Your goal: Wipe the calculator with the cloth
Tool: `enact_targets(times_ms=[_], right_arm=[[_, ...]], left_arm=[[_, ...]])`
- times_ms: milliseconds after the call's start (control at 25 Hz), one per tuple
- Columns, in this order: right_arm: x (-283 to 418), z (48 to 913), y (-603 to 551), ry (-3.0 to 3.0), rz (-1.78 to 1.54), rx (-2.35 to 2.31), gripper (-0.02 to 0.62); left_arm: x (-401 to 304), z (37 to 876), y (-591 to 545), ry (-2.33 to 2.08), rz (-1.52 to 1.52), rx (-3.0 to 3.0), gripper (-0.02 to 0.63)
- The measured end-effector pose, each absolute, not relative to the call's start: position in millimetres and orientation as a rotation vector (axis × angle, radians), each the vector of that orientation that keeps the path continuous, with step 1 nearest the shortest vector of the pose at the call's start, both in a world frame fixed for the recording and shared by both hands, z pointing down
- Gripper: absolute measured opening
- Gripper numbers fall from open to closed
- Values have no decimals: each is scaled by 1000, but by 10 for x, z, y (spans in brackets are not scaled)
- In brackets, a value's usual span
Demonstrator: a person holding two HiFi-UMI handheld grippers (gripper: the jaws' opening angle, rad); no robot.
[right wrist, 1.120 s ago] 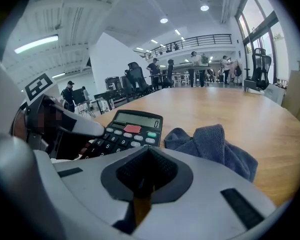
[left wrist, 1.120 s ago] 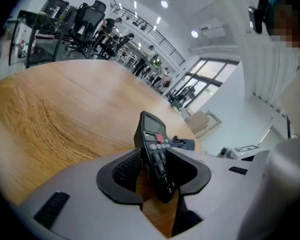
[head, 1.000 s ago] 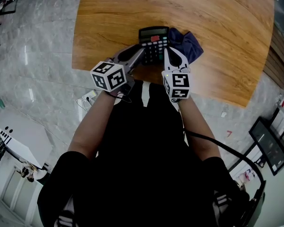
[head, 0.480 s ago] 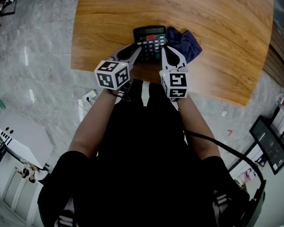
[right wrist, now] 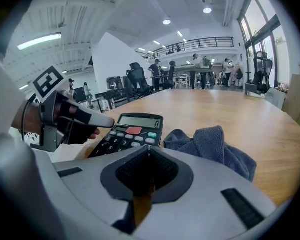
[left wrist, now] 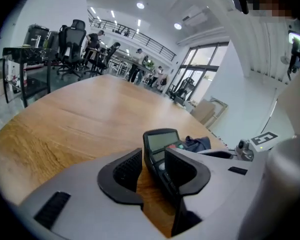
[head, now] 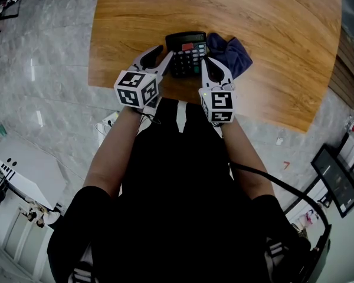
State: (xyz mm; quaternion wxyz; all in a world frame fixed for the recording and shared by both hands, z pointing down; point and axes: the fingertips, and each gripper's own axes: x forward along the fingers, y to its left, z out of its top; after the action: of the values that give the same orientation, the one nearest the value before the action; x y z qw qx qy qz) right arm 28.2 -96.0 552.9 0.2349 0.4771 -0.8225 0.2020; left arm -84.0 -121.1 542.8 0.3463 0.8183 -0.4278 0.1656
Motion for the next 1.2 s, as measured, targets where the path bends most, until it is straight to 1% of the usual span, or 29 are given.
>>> enact_targets(times_ms=[520, 760, 840, 880, 1080, 1200], right_arm=[[272, 5529, -953, -2255, 564, 1307, 15], [263, 5536, -956, -2255, 563, 1297, 15], [266, 5537, -955, -2255, 564, 1298, 15], [268, 5539, -953, -2256, 565, 1299, 15], [298, 5528, -955, -2252, 577, 1306, 17], [333, 5333, -1006, -2258, 478, 1347, 17]], left_arm=[[-725, 5475, -1502, -913, 460, 2231, 152], [-622, 5400, -1509, -783, 382, 2285, 156], [-620, 5399, -1522, -777, 370, 2284, 116], [-621, 5395, -1525, -774, 359, 2282, 109], [-624, 5313, -1531, -757, 266, 2270, 78], [-641, 5266, -1532, -745, 216, 2254, 72]])
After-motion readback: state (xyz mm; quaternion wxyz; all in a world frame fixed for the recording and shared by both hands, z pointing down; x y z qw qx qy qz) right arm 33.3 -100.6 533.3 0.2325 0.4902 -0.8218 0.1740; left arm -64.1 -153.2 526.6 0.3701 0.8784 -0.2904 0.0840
